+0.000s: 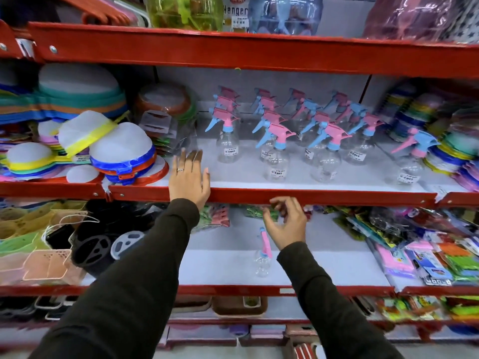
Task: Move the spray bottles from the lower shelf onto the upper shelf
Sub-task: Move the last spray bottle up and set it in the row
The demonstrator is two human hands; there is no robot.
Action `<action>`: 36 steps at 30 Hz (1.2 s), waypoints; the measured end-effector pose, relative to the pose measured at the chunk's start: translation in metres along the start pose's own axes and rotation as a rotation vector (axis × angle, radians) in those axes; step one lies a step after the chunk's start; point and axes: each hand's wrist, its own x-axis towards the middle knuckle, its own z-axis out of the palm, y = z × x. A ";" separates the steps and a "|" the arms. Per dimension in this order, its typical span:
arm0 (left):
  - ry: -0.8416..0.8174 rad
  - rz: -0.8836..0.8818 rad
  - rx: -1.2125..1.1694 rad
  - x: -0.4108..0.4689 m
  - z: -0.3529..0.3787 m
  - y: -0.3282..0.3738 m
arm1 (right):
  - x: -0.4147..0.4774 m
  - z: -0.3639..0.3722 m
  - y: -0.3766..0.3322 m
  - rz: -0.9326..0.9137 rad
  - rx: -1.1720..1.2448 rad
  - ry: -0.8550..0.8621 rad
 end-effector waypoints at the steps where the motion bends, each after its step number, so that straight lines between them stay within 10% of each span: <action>1: 0.000 -0.021 0.011 0.002 -0.003 -0.005 | -0.011 0.001 0.005 0.036 -0.016 -0.035; 13: 0.032 -0.058 0.063 -0.023 -0.026 -0.010 | -0.108 0.009 0.081 0.707 -0.302 -0.464; 22: 0.017 -0.031 0.062 -0.029 -0.022 -0.006 | -0.125 0.032 0.091 0.864 -0.161 -0.328; 36: -0.112 -0.071 0.092 -0.022 0.044 -0.034 | -0.123 0.069 0.072 0.593 -0.125 -0.337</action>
